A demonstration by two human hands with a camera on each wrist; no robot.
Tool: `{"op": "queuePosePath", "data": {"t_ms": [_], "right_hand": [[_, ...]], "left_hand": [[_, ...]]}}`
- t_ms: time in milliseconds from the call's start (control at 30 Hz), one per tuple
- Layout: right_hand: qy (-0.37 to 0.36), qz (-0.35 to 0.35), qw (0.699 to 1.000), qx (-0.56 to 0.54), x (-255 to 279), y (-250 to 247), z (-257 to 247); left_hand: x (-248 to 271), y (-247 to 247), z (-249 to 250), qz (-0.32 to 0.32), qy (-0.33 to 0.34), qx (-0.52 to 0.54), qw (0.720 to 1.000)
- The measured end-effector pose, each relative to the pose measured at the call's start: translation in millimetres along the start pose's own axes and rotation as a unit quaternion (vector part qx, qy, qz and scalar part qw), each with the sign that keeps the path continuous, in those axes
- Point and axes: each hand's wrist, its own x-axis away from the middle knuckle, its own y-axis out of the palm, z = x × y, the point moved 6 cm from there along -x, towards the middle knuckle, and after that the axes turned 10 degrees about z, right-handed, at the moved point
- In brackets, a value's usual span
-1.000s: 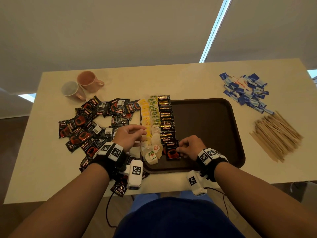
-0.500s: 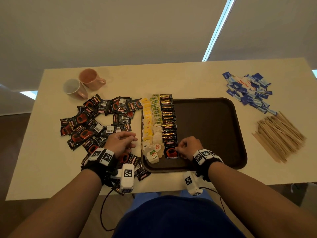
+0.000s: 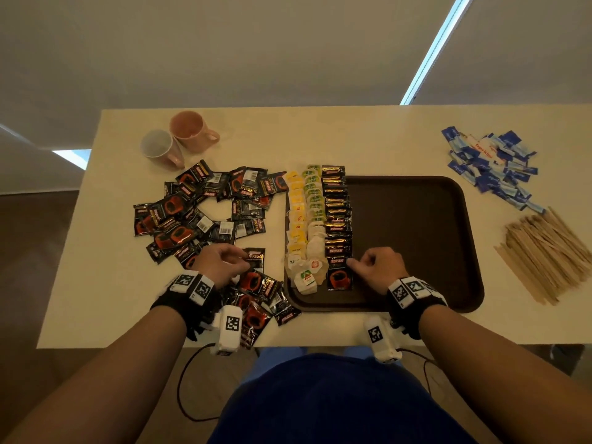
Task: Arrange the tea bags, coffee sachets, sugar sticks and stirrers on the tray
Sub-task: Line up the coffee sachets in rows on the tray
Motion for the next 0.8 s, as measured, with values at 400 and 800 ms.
{"op": "queuePosePath", "data": {"t_ms": [400, 800], "right_hand": [[-0.118, -0.018, 0.993, 0.017, 27, 45, -92], [-0.116, -0.035, 0.993, -0.003, 34, 61, -101]], "left_hand": [[-25, 37, 8, -0.081, 0.231, -0.432, 0.868], [-50, 18, 23, -0.050, 0.194, -0.302, 0.932]]}}
